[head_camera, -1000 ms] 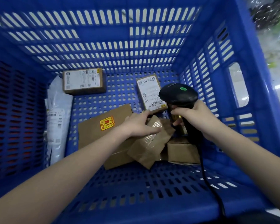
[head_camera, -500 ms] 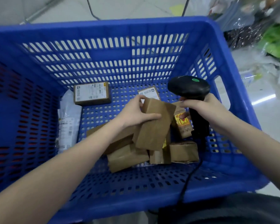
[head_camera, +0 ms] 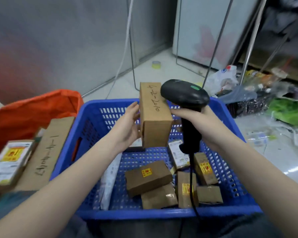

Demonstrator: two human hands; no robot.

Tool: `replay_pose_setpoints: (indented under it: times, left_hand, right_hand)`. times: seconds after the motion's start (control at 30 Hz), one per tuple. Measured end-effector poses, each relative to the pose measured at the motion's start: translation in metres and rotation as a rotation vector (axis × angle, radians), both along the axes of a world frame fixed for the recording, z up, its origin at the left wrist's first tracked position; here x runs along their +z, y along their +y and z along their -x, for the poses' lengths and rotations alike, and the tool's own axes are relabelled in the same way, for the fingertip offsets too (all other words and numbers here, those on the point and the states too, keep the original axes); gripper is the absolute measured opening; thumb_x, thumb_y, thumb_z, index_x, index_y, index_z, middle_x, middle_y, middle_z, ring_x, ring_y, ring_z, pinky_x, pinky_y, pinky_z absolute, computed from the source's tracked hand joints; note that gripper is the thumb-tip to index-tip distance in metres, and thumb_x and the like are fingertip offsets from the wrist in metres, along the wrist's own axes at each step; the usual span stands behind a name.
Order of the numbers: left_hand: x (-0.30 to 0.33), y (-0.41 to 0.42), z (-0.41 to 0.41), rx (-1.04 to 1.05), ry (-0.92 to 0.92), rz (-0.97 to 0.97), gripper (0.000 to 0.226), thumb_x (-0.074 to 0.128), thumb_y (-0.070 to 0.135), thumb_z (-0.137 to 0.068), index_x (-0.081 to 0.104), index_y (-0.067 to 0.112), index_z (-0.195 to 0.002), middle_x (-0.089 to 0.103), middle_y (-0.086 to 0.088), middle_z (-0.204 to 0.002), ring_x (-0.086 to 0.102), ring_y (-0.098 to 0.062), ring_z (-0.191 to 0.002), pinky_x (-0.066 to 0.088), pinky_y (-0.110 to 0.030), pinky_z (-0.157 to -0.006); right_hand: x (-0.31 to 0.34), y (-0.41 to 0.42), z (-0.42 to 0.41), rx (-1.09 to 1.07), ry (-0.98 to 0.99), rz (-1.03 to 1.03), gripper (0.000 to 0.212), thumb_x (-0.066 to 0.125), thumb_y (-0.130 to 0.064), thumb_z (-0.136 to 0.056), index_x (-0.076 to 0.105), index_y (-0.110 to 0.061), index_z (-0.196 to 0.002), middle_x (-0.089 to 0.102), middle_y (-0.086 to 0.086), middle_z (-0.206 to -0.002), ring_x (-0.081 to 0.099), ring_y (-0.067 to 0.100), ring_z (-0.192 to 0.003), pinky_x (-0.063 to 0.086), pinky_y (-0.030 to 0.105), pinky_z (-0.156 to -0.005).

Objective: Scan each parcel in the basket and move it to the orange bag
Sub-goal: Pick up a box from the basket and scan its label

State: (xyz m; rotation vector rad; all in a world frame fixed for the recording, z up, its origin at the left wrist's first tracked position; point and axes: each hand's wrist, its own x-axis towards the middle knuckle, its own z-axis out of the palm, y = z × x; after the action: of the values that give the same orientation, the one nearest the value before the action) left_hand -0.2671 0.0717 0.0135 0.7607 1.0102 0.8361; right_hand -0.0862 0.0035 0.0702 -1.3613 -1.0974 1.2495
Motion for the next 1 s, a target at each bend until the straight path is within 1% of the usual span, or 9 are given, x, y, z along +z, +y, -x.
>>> replay_pose_setpoints:
  times: [0.1,0.2,0.3,0.33,0.43,0.57,0.73,0.9,1.0]
  left_hand:
    - [0.014,-0.012,0.018,-0.080,0.037,0.086,0.067,0.031,0.071,-0.090,0.071,0.021,-0.108,0.071,-0.010,-0.112,0.067,-0.025,-0.102,0.051,-0.037,-0.087]
    - [0.019,-0.013,0.037,-0.153,-0.025,0.188,0.080,0.039,0.083,-0.075,0.071,0.020,-0.114,0.070,-0.015,-0.115,0.064,-0.032,-0.109,0.048,-0.044,-0.093]
    - [0.018,-0.011,0.045,-0.218,-0.143,0.197,0.074,0.065,0.067,-0.071,0.061,0.021,-0.130,0.060,-0.014,-0.132,0.056,-0.033,-0.123,0.039,-0.049,-0.106]
    - [0.016,-0.009,0.044,-0.183,-0.182,0.163,0.069,0.066,0.059,-0.075,0.058,0.022,-0.132,0.058,-0.013,-0.134,0.055,-0.033,-0.123,0.040,-0.049,-0.106]
    - [0.016,-0.004,0.038,-0.038,-0.278,0.077,0.056,0.058,0.052,-0.083,0.058,0.023,-0.131,0.067,-0.008,-0.122,0.065,-0.026,-0.106,0.050,-0.041,-0.090]
    - [0.015,0.008,0.044,0.014,-0.330,0.054,0.054,0.051,0.055,-0.088,0.059,0.024,-0.131,0.065,-0.007,-0.126,0.061,-0.026,-0.114,0.048,-0.042,-0.094]
    - [0.012,0.015,0.049,-0.042,-0.365,0.100,0.069,0.044,0.068,-0.084,0.050,0.026,-0.138,0.063,-0.009,-0.129,0.065,-0.027,-0.110,0.056,-0.041,-0.080]
    - [0.011,0.013,0.048,-0.041,-0.448,0.100,0.074,0.038,0.073,-0.083,0.053,0.024,-0.136,0.062,-0.011,-0.131,0.062,-0.030,-0.115,0.056,-0.046,-0.084]
    - [0.011,0.013,0.047,-0.044,-0.455,0.086,0.074,0.044,0.070,-0.080,0.054,0.023,-0.136,0.062,-0.011,-0.131,0.062,-0.030,-0.115,0.056,-0.047,-0.084]
  right_hand:
    - [0.011,-0.004,0.030,0.047,0.069,-0.033,0.024,0.070,-0.015,-0.085,0.065,-0.027,-0.105,0.074,-0.002,-0.097,0.072,0.017,-0.088,0.054,0.026,-0.064]
    - [0.013,-0.006,0.047,0.049,0.106,-0.029,0.024,0.070,-0.014,-0.085,0.065,-0.026,-0.105,0.074,0.001,-0.104,0.072,0.017,-0.091,0.053,0.026,-0.064]
    - [0.011,-0.006,0.048,0.031,0.144,-0.021,0.023,0.069,-0.014,-0.085,0.066,-0.022,-0.106,0.072,0.004,-0.109,0.070,0.018,-0.100,0.054,0.026,-0.066]
    - [0.010,-0.006,0.046,0.022,0.155,-0.021,0.026,0.069,-0.014,-0.085,0.066,-0.019,-0.109,0.072,0.005,-0.111,0.068,0.018,-0.103,0.055,0.026,-0.066]
    - [0.004,-0.004,0.040,-0.025,0.191,-0.023,0.035,0.069,-0.015,-0.083,0.063,-0.012,-0.118,0.071,0.008,-0.112,0.068,0.020,-0.103,0.054,0.026,-0.065]
    - [-0.007,0.001,0.033,-0.053,0.208,0.016,0.030,0.066,-0.014,-0.085,0.065,-0.010,-0.114,0.069,0.009,-0.110,0.069,0.019,-0.089,0.054,0.025,-0.062]
    - [-0.010,0.006,0.026,-0.001,0.156,0.032,0.027,0.066,-0.015,-0.085,0.065,-0.010,-0.112,0.069,0.007,-0.109,0.070,0.019,-0.083,0.054,0.024,-0.061]
    - [-0.007,0.004,0.019,0.006,0.155,0.029,0.028,0.065,-0.014,-0.085,0.065,-0.008,-0.112,0.069,0.009,-0.106,0.069,0.021,-0.082,0.055,0.026,-0.062]
    - [-0.007,0.003,0.018,0.019,0.122,0.014,0.025,0.066,-0.014,-0.085,0.065,-0.009,-0.110,0.067,0.007,-0.091,0.065,0.018,-0.074,0.053,0.025,-0.061]
